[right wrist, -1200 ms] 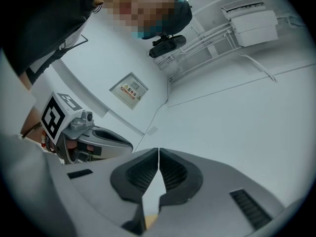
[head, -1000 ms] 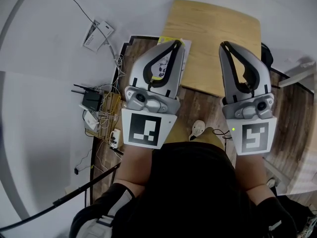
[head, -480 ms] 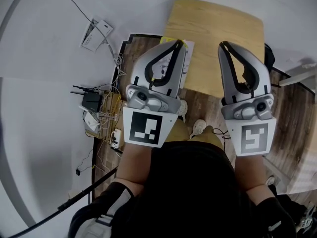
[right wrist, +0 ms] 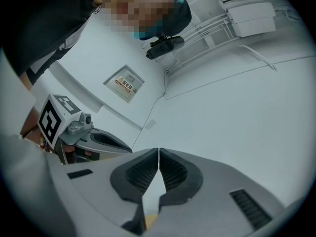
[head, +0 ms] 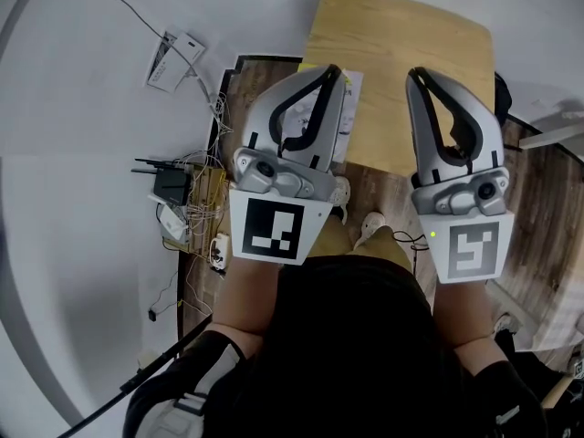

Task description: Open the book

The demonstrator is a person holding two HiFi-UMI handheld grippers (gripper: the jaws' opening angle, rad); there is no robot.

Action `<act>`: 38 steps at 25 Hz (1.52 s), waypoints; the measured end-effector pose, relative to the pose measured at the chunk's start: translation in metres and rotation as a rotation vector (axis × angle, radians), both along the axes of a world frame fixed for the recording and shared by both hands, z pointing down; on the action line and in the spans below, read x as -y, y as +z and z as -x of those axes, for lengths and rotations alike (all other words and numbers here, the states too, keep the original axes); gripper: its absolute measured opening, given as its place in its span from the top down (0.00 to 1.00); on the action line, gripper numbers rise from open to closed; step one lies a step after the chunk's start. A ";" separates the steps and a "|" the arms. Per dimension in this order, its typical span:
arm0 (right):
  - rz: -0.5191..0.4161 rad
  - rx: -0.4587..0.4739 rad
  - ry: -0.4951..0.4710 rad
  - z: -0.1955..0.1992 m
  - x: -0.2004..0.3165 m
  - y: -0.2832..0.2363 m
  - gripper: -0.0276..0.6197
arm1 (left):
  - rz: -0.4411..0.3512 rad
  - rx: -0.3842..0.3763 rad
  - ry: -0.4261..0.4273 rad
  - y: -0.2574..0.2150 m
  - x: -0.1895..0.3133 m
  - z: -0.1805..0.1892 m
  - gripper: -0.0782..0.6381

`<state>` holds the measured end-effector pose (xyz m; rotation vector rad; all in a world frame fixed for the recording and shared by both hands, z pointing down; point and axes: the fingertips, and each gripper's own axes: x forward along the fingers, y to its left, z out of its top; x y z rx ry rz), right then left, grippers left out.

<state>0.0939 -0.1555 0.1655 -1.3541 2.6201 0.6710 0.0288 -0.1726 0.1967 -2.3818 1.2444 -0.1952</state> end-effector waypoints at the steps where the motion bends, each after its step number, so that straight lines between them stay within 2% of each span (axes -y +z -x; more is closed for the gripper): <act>1: 0.004 0.001 0.000 0.001 0.001 0.001 0.91 | 0.005 0.008 0.004 0.003 0.001 0.000 0.88; 6: 0.024 -0.001 -0.002 0.009 0.010 0.011 0.91 | 0.035 0.048 0.011 0.020 0.006 0.003 0.88; 11: 0.044 -0.004 -0.010 0.020 0.014 0.020 0.91 | 0.100 0.061 0.021 0.040 0.011 0.012 0.88; 24: 0.076 -0.010 -0.019 0.033 0.022 0.036 0.91 | 0.431 0.155 0.048 0.130 0.020 0.020 0.88; 30: 0.086 -0.010 -0.018 0.031 0.025 0.039 0.91 | 0.525 0.202 0.071 0.167 0.022 0.012 0.88; 36: 0.096 -0.009 -0.009 0.029 0.023 0.045 0.91 | 0.581 0.239 0.075 0.197 0.017 0.012 0.88; 38: 0.100 -0.010 -0.008 0.029 0.025 0.047 0.91 | 0.600 0.274 0.066 0.210 0.017 0.013 0.88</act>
